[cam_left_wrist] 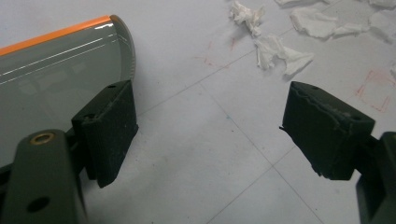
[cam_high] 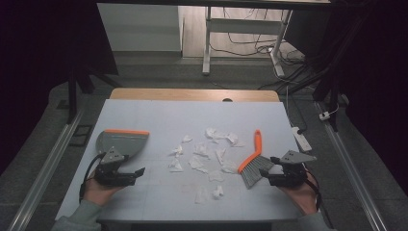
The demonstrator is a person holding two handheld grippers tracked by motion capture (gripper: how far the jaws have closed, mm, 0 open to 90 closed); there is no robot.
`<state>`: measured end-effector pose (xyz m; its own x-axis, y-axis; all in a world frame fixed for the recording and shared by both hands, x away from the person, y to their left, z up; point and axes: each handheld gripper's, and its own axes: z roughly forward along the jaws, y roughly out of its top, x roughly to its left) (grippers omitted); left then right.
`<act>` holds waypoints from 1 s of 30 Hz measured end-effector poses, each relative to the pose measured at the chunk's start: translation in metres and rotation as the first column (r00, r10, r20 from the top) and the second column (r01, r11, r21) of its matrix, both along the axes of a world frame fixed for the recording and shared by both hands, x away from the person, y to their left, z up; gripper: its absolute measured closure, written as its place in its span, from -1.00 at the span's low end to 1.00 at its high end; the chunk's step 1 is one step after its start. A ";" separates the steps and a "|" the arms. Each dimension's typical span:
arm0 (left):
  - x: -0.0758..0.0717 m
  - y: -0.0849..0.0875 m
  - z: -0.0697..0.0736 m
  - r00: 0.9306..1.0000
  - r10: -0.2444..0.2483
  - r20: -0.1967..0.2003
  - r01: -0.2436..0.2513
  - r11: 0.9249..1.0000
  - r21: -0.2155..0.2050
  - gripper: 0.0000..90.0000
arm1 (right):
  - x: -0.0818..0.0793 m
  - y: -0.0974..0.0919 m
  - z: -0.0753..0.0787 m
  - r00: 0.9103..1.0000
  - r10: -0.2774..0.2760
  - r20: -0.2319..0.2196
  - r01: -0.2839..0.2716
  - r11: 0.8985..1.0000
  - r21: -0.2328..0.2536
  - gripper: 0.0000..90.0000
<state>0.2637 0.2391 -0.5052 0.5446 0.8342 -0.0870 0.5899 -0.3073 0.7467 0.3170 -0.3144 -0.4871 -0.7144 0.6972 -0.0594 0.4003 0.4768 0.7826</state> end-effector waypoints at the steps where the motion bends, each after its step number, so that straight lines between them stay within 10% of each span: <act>1: 0.000 0.000 0.000 1.000 -0.001 0.001 0.001 1.000 -0.003 -0.58 | 0.000 0.000 0.000 1.000 0.001 -0.001 -0.001 1.000 -0.001 -0.30; 30: -0.001 0.001 0.001 1.000 0.014 0.021 -0.014 1.000 0.005 -0.57 | 0.001 0.004 0.002 1.000 0.008 -0.024 -0.009 1.000 -0.020 -0.30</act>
<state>0.2631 0.2405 -0.5043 0.5344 0.8422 -0.0716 0.5786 -0.3027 0.7574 0.3176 -0.3101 -0.4850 -0.7217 0.6900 -0.0561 0.4143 0.4954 0.7635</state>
